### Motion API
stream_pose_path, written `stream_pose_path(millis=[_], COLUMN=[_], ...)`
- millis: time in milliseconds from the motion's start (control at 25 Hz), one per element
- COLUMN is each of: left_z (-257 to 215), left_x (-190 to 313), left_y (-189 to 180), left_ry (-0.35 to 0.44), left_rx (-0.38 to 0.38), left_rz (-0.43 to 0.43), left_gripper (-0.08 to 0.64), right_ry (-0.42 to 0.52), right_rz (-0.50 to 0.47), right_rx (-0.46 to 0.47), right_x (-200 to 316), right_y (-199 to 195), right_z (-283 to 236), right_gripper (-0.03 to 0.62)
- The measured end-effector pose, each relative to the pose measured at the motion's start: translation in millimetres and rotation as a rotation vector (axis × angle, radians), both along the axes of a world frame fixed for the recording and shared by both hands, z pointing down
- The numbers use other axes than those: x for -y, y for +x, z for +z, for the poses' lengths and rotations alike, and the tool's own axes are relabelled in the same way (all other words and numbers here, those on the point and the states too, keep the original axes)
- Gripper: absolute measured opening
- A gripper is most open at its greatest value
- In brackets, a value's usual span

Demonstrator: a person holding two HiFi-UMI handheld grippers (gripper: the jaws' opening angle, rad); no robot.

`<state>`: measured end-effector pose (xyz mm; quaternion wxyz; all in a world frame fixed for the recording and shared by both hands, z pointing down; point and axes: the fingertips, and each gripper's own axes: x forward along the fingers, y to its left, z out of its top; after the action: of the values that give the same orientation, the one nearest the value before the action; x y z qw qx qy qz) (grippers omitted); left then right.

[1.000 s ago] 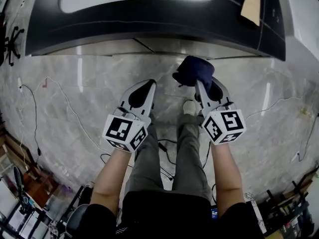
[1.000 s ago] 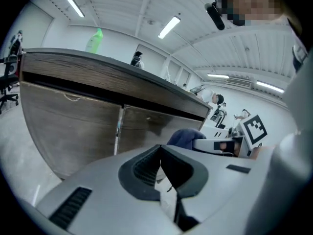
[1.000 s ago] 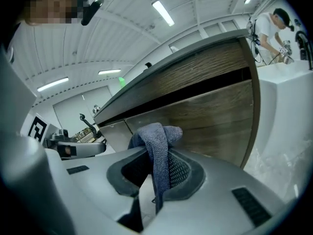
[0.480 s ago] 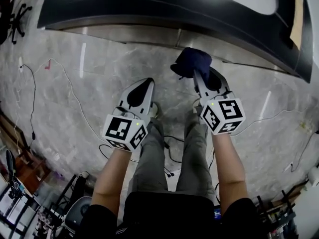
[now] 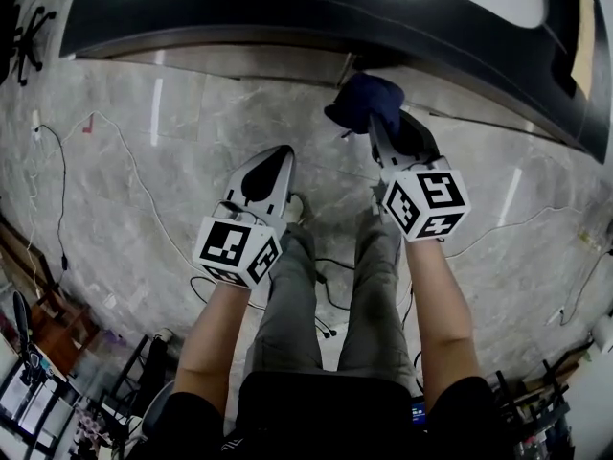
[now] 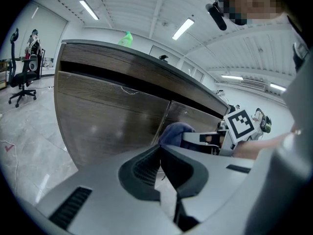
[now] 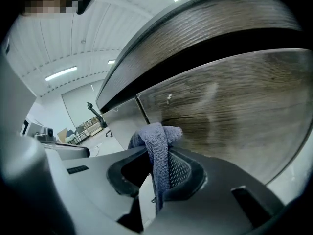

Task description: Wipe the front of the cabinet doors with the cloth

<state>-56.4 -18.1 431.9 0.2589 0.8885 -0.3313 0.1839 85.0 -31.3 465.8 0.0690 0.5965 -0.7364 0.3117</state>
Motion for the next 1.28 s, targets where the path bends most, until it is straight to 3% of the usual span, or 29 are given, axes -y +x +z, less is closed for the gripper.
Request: stream_pose_path(millis=[560, 1280], left_z=[-1.9, 1.0], left_x=[-11.9, -59.2], left_y=[89.6, 214.1], left_ry=[0.007, -0.015], left_rx=[-0.024, -0.043], left_rz=[0.116, 0.264], left_gripper=[0.008, 0.008], right_ry=[0.007, -0.017], right_rz=[0.098, 0.287], right_rx=[-0.008, -0.026], right_x=[-29.0, -103.5], right_y=[79.6, 218.4], right_z=[-3.7, -0.2], right_gripper=[0.071, 0.071])
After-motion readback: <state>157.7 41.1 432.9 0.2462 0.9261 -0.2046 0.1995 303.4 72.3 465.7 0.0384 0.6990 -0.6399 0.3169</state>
